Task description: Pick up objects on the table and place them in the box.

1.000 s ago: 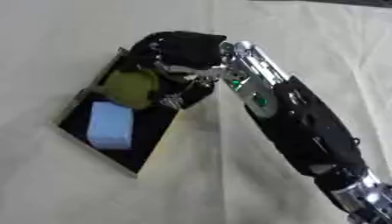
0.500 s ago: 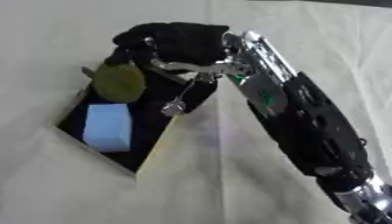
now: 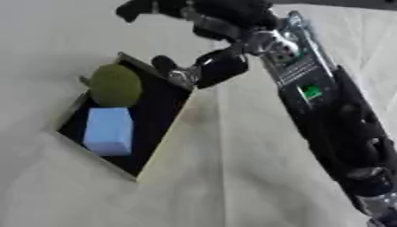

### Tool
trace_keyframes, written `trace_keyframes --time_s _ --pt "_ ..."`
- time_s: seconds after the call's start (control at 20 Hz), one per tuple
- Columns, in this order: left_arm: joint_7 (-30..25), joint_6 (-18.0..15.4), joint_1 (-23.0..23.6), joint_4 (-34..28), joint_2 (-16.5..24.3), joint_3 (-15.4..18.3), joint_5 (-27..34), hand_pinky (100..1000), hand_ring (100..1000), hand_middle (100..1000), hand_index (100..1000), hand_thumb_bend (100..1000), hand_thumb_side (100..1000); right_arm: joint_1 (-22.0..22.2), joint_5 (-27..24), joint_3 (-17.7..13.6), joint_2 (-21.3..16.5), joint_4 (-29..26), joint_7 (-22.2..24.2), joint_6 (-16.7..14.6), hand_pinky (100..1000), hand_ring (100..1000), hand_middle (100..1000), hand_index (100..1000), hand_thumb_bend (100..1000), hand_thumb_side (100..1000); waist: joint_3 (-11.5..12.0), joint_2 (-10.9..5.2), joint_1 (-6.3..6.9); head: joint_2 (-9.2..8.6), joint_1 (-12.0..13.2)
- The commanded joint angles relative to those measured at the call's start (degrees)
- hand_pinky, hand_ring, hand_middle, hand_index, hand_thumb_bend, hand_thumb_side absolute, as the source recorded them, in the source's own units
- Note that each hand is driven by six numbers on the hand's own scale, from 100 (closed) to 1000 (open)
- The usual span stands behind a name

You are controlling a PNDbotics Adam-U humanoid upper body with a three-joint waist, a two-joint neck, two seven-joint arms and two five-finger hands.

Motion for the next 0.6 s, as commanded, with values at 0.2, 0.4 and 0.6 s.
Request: trace_keyframes --time_s 0.2,0.4,0.6 --pt "1.35 -0.41 -0.51 -1.33 0.69 0.20 0.06 898 914 958 867 100 672 8.33 -26.26 -8.72 -12.39 -9.74 -14.93 3.58 920 903 767 900 100 531 -0.88 -1.76 0.69 -0.71 1.09" --pt "1.68 -1.13 -1.01 -1.19 0.83 0.31 0.06 896 912 954 867 100 672 14.02 -33.98 -14.62 -17.55 -15.12 -20.97 1.29 915 890 763 893 100 490 -1.51 -1.54 1.19 -0.82 1.59" --pt "2.11 -2.02 -1.87 -0.98 0.56 0.25 0.30 894 909 949 867 100 672 16.01 -38.66 -18.76 -18.89 -15.70 -22.71 -3.72 880 837 708 856 100 445 -1.88 -1.34 2.10 -1.11 1.57"
